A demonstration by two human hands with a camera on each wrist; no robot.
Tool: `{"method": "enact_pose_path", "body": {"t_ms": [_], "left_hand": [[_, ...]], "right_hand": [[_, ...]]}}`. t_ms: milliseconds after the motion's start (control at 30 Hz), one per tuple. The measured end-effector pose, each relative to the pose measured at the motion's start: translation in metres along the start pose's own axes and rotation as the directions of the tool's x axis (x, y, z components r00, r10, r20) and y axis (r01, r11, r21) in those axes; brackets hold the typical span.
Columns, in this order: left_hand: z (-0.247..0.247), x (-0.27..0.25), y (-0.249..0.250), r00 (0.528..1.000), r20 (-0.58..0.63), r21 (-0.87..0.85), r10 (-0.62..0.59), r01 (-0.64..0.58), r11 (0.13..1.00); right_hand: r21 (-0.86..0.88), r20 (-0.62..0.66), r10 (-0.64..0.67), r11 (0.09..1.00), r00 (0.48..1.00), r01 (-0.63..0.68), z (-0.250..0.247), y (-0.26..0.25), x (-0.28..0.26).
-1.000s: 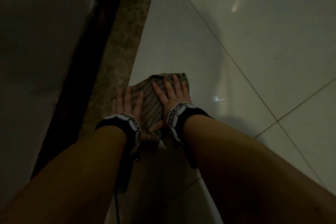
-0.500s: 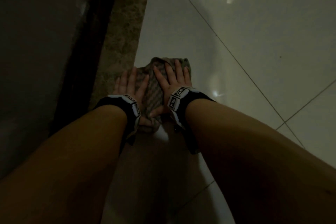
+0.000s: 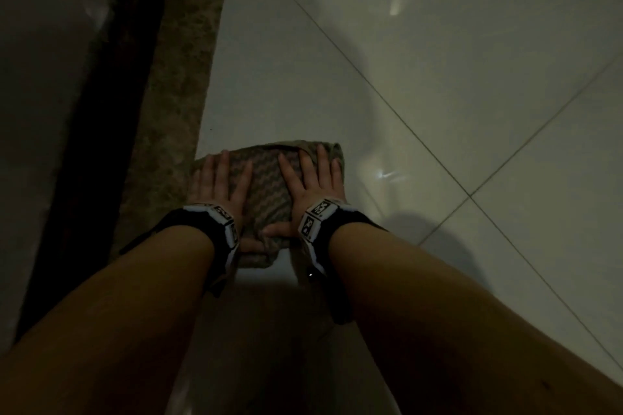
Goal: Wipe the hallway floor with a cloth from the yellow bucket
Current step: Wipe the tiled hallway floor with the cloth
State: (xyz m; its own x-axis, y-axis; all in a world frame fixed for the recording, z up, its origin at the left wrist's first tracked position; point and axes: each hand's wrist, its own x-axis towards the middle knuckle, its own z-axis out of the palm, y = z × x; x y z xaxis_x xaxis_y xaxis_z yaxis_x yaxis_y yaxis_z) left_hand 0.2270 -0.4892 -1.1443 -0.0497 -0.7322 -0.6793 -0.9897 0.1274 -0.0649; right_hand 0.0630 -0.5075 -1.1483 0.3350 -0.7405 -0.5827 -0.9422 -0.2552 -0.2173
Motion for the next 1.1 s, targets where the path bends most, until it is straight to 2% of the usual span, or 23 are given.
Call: {"method": "enact_pose_path", "body": {"t_ms": [233,500,667,833,967,1033,1100], "left_hand": [[0.015,-0.033,0.068,0.99,0.119,0.049,0.071,-0.077,0.996],[0.044,-0.075,0.172,0.969,0.056,0.072,0.241,-0.244,0.967],[0.041,-0.087,0.22,0.955,0.076,0.153,0.286,-0.295,0.943],[0.026,-0.095,0.232,0.962,0.088,0.214,0.258,-0.271,0.939],[0.011,-0.103,0.226,0.973,0.018,0.165,0.228,-0.228,0.96],[0.009,-0.106,0.227,0.968,-0.008,0.145,0.252,-0.248,0.958],[0.007,-0.107,0.23,0.956,0.01,0.182,0.295,-0.292,0.939]], "right_hand": [[0.015,0.1,0.095,0.995,0.99,-0.097,0.035,0.041,-0.066],[0.012,0.186,0.23,0.972,0.955,-0.236,0.073,0.116,-0.159],[-0.006,0.15,0.242,0.97,0.959,-0.244,0.077,0.154,-0.195],[0.03,0.076,0.192,0.98,0.979,-0.194,0.066,0.166,-0.217],[0.093,-0.117,0.17,0.983,0.978,-0.16,0.061,0.165,-0.227],[0.124,-0.114,0.201,0.975,0.973,-0.187,0.057,0.163,-0.225],[0.116,-0.044,0.228,0.968,0.973,-0.221,0.054,0.163,-0.22]]}}
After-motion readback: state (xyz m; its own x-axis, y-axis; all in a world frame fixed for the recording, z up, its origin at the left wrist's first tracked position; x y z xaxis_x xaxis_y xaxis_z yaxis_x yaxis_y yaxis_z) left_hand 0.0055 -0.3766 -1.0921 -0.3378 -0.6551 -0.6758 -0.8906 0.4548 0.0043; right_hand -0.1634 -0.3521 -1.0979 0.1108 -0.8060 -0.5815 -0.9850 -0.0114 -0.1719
